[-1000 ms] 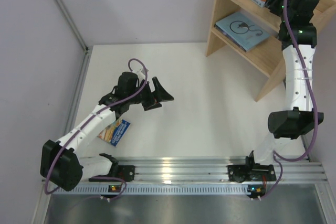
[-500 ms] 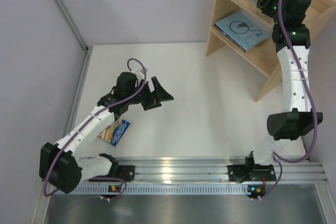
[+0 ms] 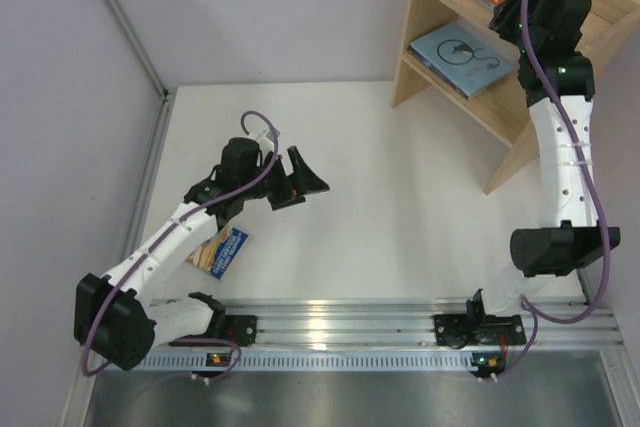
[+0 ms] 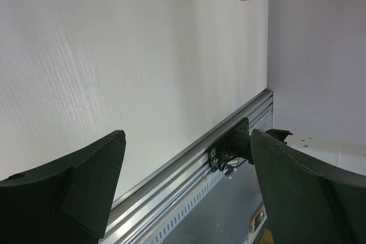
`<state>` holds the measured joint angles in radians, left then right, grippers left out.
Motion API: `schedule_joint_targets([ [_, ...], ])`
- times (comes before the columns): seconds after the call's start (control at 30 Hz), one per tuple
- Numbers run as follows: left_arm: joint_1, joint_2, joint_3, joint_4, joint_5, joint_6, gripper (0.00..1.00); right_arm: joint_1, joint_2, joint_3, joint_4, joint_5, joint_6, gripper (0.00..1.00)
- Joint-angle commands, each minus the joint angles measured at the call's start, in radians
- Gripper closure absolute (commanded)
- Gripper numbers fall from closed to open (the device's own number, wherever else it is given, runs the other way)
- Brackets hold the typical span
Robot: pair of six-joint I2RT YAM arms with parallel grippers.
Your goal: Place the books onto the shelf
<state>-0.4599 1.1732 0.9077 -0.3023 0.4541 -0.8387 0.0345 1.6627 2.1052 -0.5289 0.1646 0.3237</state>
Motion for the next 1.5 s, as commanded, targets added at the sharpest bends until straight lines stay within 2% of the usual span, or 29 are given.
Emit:
schedule_joint_targets([
  [0.0,-0.005,-0.023,0.042,0.002,-0.012,0.030,0.05,0.010,-0.081,0.033,-0.006,0.007,-0.035,0.61],
  [0.03,-0.005,-0.021,0.051,-0.009,-0.028,0.047,0.05,0.015,-0.081,0.045,-0.013,0.003,-0.043,0.65],
  [0.07,-0.005,-0.021,0.060,-0.018,-0.035,0.056,0.05,0.018,-0.087,0.049,-0.016,0.000,-0.044,0.76],
  [0.17,-0.003,-0.007,0.094,-0.058,-0.063,0.089,0.05,0.030,-0.075,0.055,0.019,-0.114,-0.070,0.99],
  [0.2,-0.005,-0.006,0.102,-0.064,-0.066,0.093,0.05,0.054,-0.064,0.079,0.023,-0.143,-0.084,1.00],
  [0.27,-0.003,-0.003,0.100,-0.063,-0.063,0.090,0.05,0.083,-0.012,0.119,0.024,-0.139,-0.149,1.00],
  [0.43,-0.005,0.003,0.079,-0.055,-0.060,0.085,0.06,0.104,0.094,0.226,0.067,-0.160,-0.167,1.00],
  [0.53,-0.005,0.006,0.071,-0.050,-0.061,0.084,0.05,0.105,0.138,0.217,0.124,-0.158,-0.182,1.00],
  [0.7,-0.005,0.020,0.091,-0.050,-0.057,0.090,0.06,0.139,0.158,0.113,0.311,-0.197,-0.281,1.00],
  [1.0,-0.005,0.040,0.086,-0.046,-0.063,0.084,0.06,0.139,0.241,0.165,0.359,-0.136,-0.298,1.00],
  [1.47,-0.005,0.040,0.066,-0.035,-0.058,0.082,0.07,0.105,0.285,0.173,0.452,-0.155,-0.233,1.00],
])
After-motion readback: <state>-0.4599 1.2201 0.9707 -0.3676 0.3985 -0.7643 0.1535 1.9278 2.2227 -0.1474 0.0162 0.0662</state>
